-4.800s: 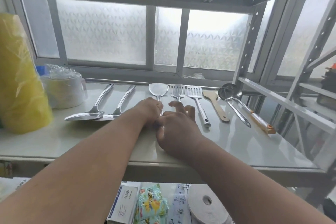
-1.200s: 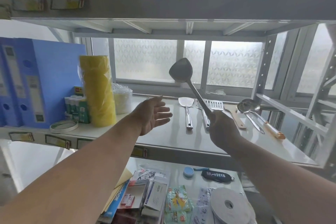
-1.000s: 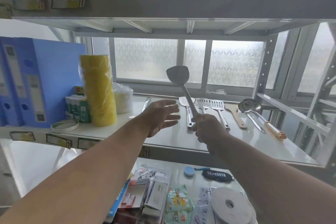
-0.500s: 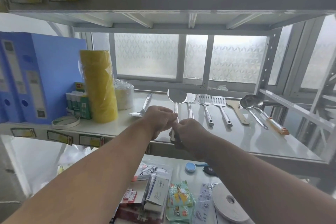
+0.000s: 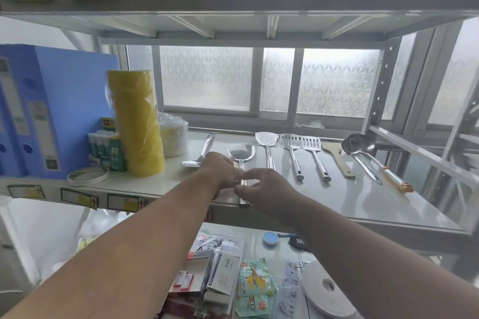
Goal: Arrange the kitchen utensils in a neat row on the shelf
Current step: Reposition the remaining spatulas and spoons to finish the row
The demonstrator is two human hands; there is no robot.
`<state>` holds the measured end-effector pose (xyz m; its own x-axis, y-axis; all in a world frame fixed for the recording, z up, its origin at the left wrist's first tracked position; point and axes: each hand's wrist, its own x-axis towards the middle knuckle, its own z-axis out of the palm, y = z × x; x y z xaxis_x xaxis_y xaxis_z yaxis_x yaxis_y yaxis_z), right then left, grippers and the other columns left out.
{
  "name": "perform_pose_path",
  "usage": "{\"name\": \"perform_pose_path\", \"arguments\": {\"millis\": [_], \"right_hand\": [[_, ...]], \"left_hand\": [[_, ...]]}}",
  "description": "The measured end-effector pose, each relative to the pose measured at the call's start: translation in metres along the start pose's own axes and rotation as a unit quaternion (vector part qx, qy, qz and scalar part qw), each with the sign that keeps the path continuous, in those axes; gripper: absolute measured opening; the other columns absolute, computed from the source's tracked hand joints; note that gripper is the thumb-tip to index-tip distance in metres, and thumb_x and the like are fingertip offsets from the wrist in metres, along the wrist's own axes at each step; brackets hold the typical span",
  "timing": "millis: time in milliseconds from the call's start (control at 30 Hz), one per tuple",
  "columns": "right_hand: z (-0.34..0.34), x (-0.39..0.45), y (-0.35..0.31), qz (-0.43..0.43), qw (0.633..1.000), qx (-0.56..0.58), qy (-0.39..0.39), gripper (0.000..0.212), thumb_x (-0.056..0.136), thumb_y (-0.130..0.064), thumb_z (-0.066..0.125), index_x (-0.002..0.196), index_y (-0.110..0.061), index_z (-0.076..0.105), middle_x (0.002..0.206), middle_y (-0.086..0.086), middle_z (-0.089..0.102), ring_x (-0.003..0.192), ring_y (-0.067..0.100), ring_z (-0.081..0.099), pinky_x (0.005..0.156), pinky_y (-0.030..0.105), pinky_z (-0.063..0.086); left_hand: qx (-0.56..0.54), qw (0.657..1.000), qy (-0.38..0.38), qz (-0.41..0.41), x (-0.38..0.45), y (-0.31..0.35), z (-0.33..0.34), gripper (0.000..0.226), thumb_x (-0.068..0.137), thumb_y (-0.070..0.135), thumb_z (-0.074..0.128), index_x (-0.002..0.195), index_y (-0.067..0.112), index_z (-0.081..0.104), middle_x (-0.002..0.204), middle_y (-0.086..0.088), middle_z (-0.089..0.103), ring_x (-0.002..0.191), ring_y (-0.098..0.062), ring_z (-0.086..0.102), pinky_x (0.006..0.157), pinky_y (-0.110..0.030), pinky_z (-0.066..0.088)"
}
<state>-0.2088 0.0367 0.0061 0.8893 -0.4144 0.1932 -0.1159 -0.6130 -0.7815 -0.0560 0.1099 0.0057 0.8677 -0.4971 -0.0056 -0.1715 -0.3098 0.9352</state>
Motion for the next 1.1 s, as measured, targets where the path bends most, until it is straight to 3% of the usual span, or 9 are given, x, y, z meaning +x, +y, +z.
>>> {"name": "perform_pose_path", "arguments": {"millis": [200, 333, 467, 533, 600, 700, 800, 900, 1100], "right_hand": [[0.007, 0.001, 0.013, -0.145, 0.957, -0.245, -0.057, 0.022, 0.091, -0.051, 0.062, 0.079, -0.033, 0.062, 0.092, -0.008, 0.07, 0.084, 0.015, 0.062, 0.081, 0.038, 0.051], [0.005, 0.005, 0.006, -0.136, 0.937, -0.311, -0.08, 0.033, 0.099, -0.046, 0.053, 0.102, -0.02, 0.072, 0.098, -0.002, 0.071, 0.092, 0.021, 0.065, 0.086, 0.04, 0.053], [0.009, 0.01, 0.009, -0.198, 0.9, -0.388, -0.038, 0.019, 0.094, -0.03, 0.058, 0.098, -0.022, 0.075, 0.089, 0.0, 0.069, 0.083, 0.024, 0.068, 0.066, 0.032, 0.05], [0.014, 0.012, 0.011, -0.253, 0.839, -0.48, -0.039, 0.031, 0.088, -0.021, 0.044, 0.093, -0.027, 0.075, 0.082, 0.001, 0.065, 0.076, 0.027, 0.069, 0.056, 0.031, 0.037], [0.018, 0.017, 0.012, -0.262, 0.831, -0.49, -0.034, 0.067, 0.082, -0.033, 0.009, 0.096, -0.025, 0.074, 0.088, 0.004, 0.068, 0.082, 0.03, 0.068, 0.06, 0.035, 0.035], [0.027, 0.033, 0.026, -0.26, 0.839, -0.477, 0.016, 0.084, 0.078, -0.043, -0.008, 0.098, -0.022, 0.071, 0.094, 0.007, 0.07, 0.089, 0.034, 0.068, 0.065, 0.036, 0.033], [0.024, 0.039, 0.03, -0.241, 0.855, -0.458, 0.029, 0.055, 0.101, -0.037, 0.019, 0.105, -0.018, 0.071, 0.096, 0.008, 0.071, 0.091, 0.034, 0.066, 0.068, 0.037, 0.04], [0.02, 0.042, 0.029, -0.199, 0.881, -0.427, 0.037, 0.035, 0.1, -0.03, 0.038, 0.106, -0.019, 0.071, 0.096, 0.009, 0.071, 0.089, 0.034, 0.065, 0.068, 0.034, 0.04], [0.024, 0.061, 0.037, -0.156, 0.909, -0.386, 0.025, 0.036, 0.092, -0.031, 0.035, 0.102, -0.024, 0.068, 0.089, 0.01, 0.066, 0.082, 0.033, 0.061, 0.064, 0.033, 0.038]], "left_hand": [[0.125, 0.989, 0.002, 0.081, 0.003, -0.007, 0.001, 0.017, 0.081, 0.017, 0.086, 0.097, 0.022, 0.081, 0.095, 0.003, 0.08, 0.09, -0.012, 0.074, 0.093, -0.028, 0.058], [0.252, 0.957, -0.031, 0.139, 0.004, -0.006, 0.0, 0.025, 0.086, 0.015, 0.063, 0.063, 0.018, 0.071, 0.054, 0.01, 0.059, 0.061, -0.008, 0.053, 0.073, -0.026, 0.049], [0.364, 0.917, -0.053, 0.158, 0.012, 0.001, 0.0, 0.033, 0.095, 0.022, 0.06, 0.063, 0.016, 0.065, 0.061, 0.004, 0.058, 0.069, -0.015, 0.053, 0.063, -0.025, 0.041], [0.415, 0.893, -0.065, 0.162, 0.018, 0.007, 0.001, 0.034, 0.1, 0.027, 0.058, 0.068, 0.02, 0.067, 0.076, 0.003, 0.068, 0.085, -0.019, 0.062, 0.073, -0.026, 0.043], [0.453, 0.875, -0.067, 0.157, 0.027, 0.01, 0.003, 0.037, 0.1, 0.03, 0.058, 0.065, 0.022, 0.068, 0.081, 0.005, 0.068, 0.098, -0.022, 0.062, 0.098, -0.036, 0.045], [0.492, 0.856, -0.058, 0.147, 0.044, 0.012, 0.006, 0.039, 0.097, 0.03, 0.057, 0.058, 0.026, 0.063, 0.076, 0.01, 0.061, 0.098, -0.02, 0.052, 0.12, -0.056, 0.026], [0.479, 0.863, -0.06, 0.148, 0.057, 0.012, 0.008, 0.039, 0.096, 0.03, 0.057, 0.058, 0.025, 0.062, 0.075, 0.012, 0.06, 0.097, -0.019, 0.052, 0.123, -0.058, 0.019], [0.462, 0.872, -0.063, 0.149, 0.065, 0.011, 0.008, 0.035, 0.097, 0.032, 0.056, 0.065, 0.025, 0.068, 0.078, 0.018, 0.062, 0.099, -0.016, 0.053, 0.12, -0.063, 0.015], [0.404, 0.898, -0.09, 0.147, 0.08, 0.007, 0.005, 0.027, 0.103, 0.037, 0.06, 0.1, 0.022, 0.083, 0.11, 0.001, 0.074, 0.11, -0.022, 0.065, 0.105, -0.043, 0.052]]}}
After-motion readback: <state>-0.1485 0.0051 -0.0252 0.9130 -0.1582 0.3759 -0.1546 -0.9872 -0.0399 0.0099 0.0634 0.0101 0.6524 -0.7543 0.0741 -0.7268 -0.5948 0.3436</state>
